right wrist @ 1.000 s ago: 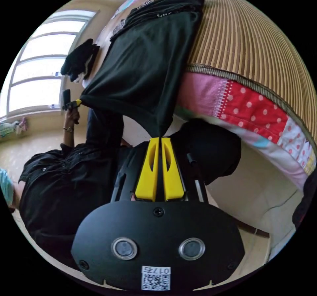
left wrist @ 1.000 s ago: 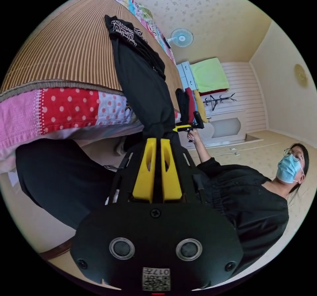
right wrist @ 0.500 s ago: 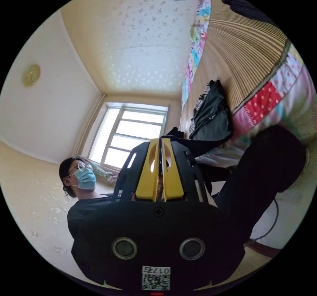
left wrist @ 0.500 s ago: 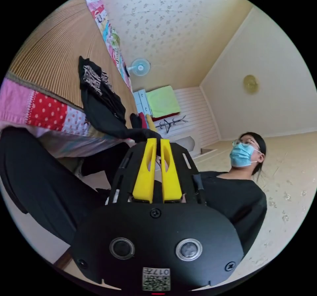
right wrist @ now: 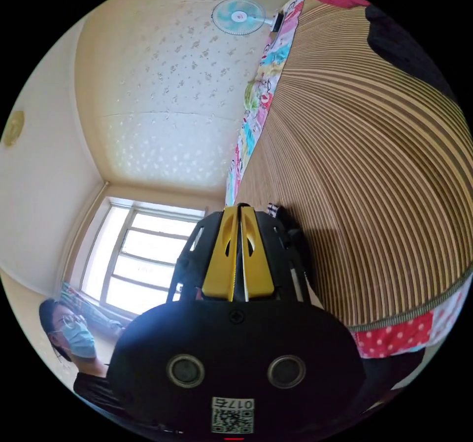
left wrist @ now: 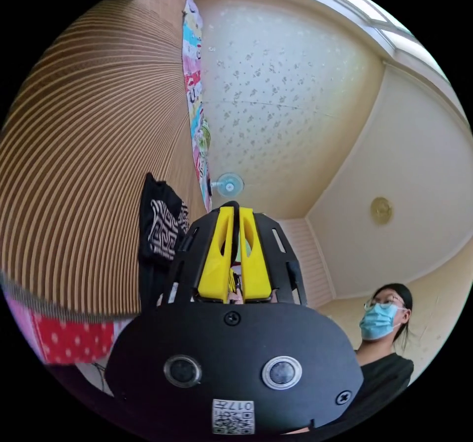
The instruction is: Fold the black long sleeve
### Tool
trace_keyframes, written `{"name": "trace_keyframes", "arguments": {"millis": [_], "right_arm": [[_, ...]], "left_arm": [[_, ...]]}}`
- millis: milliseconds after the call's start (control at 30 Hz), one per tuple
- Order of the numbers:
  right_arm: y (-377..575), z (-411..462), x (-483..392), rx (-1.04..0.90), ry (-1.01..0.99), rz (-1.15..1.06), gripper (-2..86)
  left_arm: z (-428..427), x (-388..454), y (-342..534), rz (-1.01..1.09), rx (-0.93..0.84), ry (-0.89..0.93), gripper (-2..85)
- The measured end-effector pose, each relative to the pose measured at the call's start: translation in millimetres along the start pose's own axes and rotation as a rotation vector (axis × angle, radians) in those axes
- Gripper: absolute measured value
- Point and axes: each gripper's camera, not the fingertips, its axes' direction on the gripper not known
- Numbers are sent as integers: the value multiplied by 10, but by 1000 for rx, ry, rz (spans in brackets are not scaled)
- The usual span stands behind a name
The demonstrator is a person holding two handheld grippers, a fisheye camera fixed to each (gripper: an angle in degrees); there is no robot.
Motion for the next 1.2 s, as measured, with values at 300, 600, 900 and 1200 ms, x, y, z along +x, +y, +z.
{"name": "trace_keyframes", "arguments": {"millis": [300,600,900,1200], "right_arm": [[-661,1178,624,36,141,29,46],[-25,1628,-168,-45,426,-274,80],[1305,4019,-798,-717,352,-376,210],[2458,6531,-1320,-1262,1075,-599,244]], "left_arm": [[845,-772,-743,-12,67,-178,101],[739,-465,136,123,-208,-543,189],[1195,-795,1017,92,-375,-640,47],[1404,-350,1377,351,-338,-768,39]]}}
